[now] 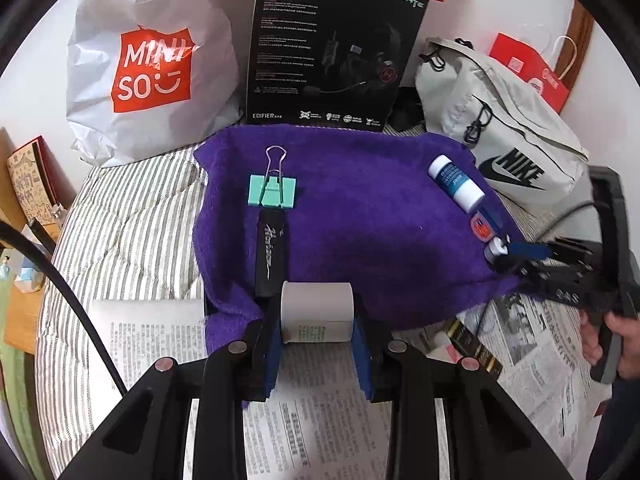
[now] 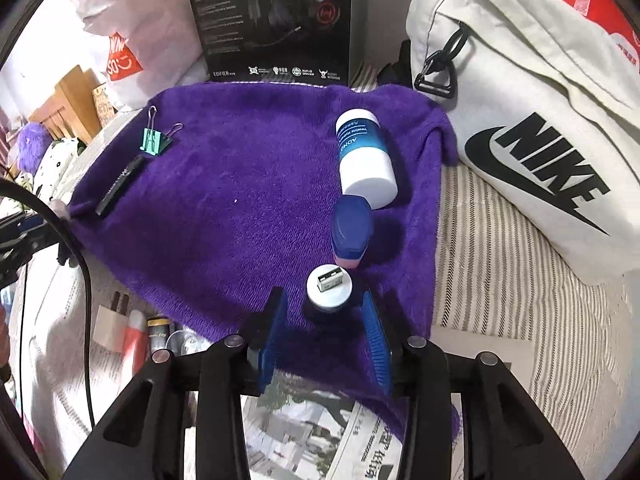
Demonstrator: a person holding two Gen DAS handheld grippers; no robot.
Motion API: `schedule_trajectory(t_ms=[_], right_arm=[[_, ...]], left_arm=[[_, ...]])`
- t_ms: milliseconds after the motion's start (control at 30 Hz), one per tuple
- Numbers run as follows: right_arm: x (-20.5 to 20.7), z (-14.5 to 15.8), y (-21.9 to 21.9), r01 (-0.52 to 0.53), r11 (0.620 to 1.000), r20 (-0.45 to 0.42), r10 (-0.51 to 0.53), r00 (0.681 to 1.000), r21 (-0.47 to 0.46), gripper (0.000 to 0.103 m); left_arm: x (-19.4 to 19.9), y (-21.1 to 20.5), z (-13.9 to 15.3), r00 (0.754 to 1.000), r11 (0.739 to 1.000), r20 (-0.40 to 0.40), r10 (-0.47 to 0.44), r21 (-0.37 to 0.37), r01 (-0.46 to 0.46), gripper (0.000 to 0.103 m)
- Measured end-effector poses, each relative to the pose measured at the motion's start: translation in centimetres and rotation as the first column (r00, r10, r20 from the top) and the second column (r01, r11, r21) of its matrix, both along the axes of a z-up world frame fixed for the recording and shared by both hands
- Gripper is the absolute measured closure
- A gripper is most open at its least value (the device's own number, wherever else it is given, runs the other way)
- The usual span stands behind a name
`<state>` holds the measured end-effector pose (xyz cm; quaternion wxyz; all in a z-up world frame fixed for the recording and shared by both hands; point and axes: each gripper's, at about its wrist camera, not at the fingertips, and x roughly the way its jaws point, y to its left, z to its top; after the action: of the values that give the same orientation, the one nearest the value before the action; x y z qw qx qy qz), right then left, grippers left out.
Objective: Organize rigid objects
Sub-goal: 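Place the tape roll beside the clip while the right tool sets the cap by the tube, then withdraw both tools from the towel toward the remaining items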
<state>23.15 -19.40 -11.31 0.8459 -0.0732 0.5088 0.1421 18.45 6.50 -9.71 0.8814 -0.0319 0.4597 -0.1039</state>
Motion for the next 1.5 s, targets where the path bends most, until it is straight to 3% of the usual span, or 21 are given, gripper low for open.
schedule_trajectory(t_ms=[333, 400, 733, 967, 1133, 1233, 1300, 1500], right_arm=[[-2.6, 1.8, -1.5, -0.003, 0.995, 0.059, -0.003, 0.998, 0.1, 0.046], [-3.1, 1.9, -1.7, -0.005, 0.995, 0.067, -0.002, 0.998, 0.101, 0.039], [-4.3, 2.6, -3.4, 0.03, 0.982, 0.087, -0.046, 0.995, 0.186, 0.039], [-4.5, 1.7, -4.2, 0.06, 0.982, 0.057, -0.071, 0.996, 0.178, 0.039], [-5.1, 2.0, -4.2, 0.057, 0.98, 0.064, -0.07, 0.995, 0.188, 0.039], [-5.6, 2.4, -4.1, 0.05, 0.981, 0.074, -0.065, 0.995, 0.19, 0.039], [-6.2, 2.7, -4.0, 0.043, 0.98, 0.079, -0.06, 0.995, 0.193, 0.039], [-8.1, 2.6, -2.8, 0.007, 0.981, 0.076, -0.022, 0.997, 0.194, 0.039]], left_arm=[[4.4, -1.3, -0.5, 1.0, 1.0, -0.002, 0.004, -0.006, -0.004, 0.074], [5.4, -1.6, -1.1, 1.0, 1.0, -0.012, 0.003, -0.004, -0.004, 0.074], [9.4, -3.5, -3.7, 0.999, 0.996, -0.043, -0.002, 0.086, 0.006, 0.074], [10.4, -4.8, -4.1, 0.999, 0.985, -0.033, -0.014, 0.171, 0.019, 0.073], [10.0, -4.7, -4.2, 1.0, 0.987, -0.02, -0.005, 0.164, 0.008, 0.073], [10.0, -4.6, -4.0, 0.999, 0.988, -0.029, -0.013, 0.152, 0.017, 0.063], [9.5, -4.6, -3.8, 0.999, 0.991, -0.037, -0.024, 0.134, 0.028, 0.048], [7.0, -3.6, -2.6, 0.998, 0.995, -0.05, 0.026, 0.102, -0.02, 0.048]])
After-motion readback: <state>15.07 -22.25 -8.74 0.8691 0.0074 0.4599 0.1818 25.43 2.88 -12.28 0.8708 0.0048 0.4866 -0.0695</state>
